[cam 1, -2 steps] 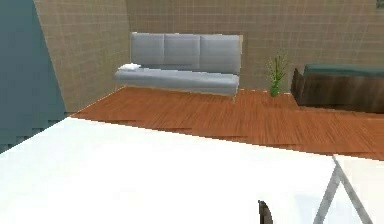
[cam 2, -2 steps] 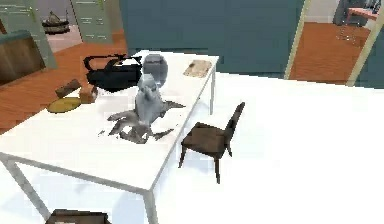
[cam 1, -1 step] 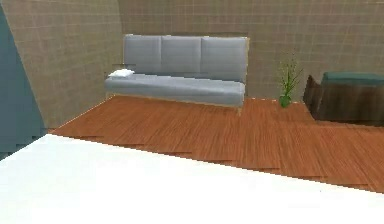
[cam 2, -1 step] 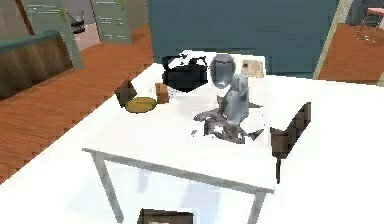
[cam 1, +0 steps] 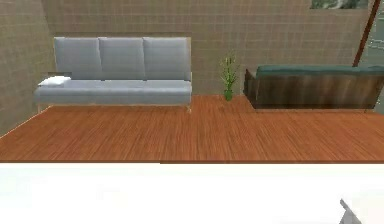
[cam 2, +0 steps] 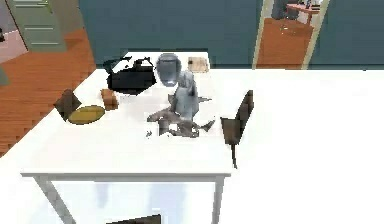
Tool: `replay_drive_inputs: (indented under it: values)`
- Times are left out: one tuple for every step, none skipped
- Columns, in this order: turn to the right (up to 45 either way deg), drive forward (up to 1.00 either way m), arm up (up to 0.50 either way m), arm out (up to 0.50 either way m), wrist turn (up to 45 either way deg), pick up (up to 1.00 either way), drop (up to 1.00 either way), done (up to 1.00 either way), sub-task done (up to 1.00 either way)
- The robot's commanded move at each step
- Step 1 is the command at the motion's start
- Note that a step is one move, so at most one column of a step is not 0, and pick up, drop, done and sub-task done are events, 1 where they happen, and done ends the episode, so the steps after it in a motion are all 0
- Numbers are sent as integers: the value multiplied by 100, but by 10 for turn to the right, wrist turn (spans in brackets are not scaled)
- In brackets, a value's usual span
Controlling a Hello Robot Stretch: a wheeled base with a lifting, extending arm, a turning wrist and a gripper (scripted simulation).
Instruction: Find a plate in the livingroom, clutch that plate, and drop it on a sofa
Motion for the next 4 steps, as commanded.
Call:
replay_drive_inputs:
  values:
    - [0,5,0,0,0,0,0,0,0]
    - [0,40,0,0,0,0,0,0,0]
    - [450,0,0,0,0,0,0,0,0]
    - [0,95,0,0,0,0,0,0,0]
